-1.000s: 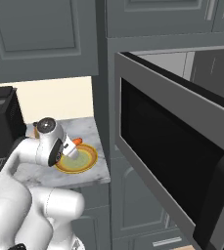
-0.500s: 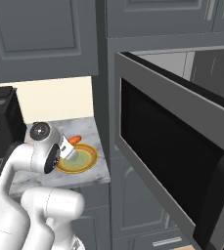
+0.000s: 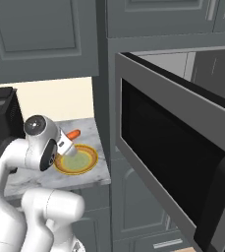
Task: Pick the carrot from the counter and place it in the microwave. Then turn on the microwave.
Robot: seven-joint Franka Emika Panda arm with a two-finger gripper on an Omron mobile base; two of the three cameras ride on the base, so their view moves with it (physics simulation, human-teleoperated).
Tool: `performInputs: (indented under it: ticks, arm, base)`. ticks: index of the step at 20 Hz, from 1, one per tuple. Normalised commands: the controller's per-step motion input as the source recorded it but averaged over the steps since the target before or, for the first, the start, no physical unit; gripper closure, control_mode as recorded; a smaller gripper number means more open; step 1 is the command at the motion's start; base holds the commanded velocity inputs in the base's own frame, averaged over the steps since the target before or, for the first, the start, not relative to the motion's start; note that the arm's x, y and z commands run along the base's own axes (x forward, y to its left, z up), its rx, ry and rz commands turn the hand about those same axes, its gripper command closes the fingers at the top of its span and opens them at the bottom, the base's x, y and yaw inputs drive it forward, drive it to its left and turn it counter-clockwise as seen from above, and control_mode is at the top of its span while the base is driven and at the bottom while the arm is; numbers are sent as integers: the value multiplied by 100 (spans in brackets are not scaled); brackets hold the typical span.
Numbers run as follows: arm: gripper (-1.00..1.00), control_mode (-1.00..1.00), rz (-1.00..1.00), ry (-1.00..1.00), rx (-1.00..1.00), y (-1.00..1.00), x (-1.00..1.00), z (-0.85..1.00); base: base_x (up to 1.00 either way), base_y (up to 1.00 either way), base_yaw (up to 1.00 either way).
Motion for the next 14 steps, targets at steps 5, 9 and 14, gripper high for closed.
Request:
performInputs:
  ticks: [5,9,14]
  arm:
    - [100,-100,0,-7,0,-7,-29,25]
    - [100,-100,0,-7,0,-10,-32,27]
    - [100,-100,0,-9,0,-11,-31,27]
  base:
    - [0,0,0]
    - [0,0,0]
    - [0,0,0]
